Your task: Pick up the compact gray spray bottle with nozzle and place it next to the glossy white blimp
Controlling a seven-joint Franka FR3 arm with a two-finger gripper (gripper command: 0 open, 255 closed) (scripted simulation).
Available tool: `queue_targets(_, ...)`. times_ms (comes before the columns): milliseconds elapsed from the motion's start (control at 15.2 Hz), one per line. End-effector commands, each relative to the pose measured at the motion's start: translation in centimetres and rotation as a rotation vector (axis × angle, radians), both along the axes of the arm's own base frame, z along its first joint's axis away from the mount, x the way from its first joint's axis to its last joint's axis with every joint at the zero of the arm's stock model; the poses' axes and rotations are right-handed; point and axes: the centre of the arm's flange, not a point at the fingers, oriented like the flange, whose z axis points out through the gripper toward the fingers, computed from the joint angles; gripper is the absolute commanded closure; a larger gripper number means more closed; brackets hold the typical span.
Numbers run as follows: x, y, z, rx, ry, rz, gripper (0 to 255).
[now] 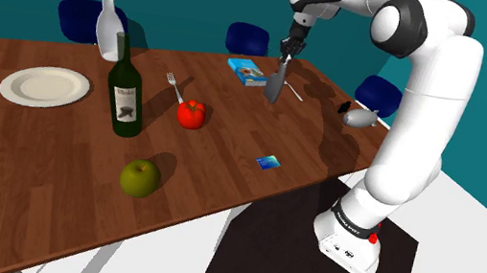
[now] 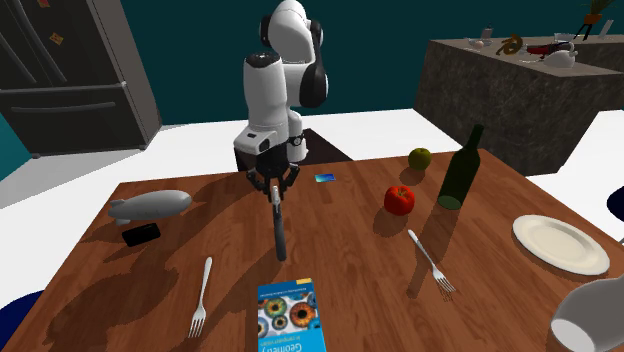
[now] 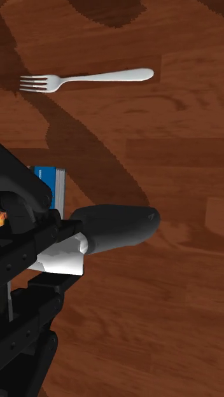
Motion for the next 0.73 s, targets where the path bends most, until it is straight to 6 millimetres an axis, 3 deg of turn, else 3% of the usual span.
queue_targets(0,0.0,0.0,1.0,0.000,0.000,0.000,255)
queue_targets(660,0.0,0.0,6.3,0.000,0.000,0.000,255)
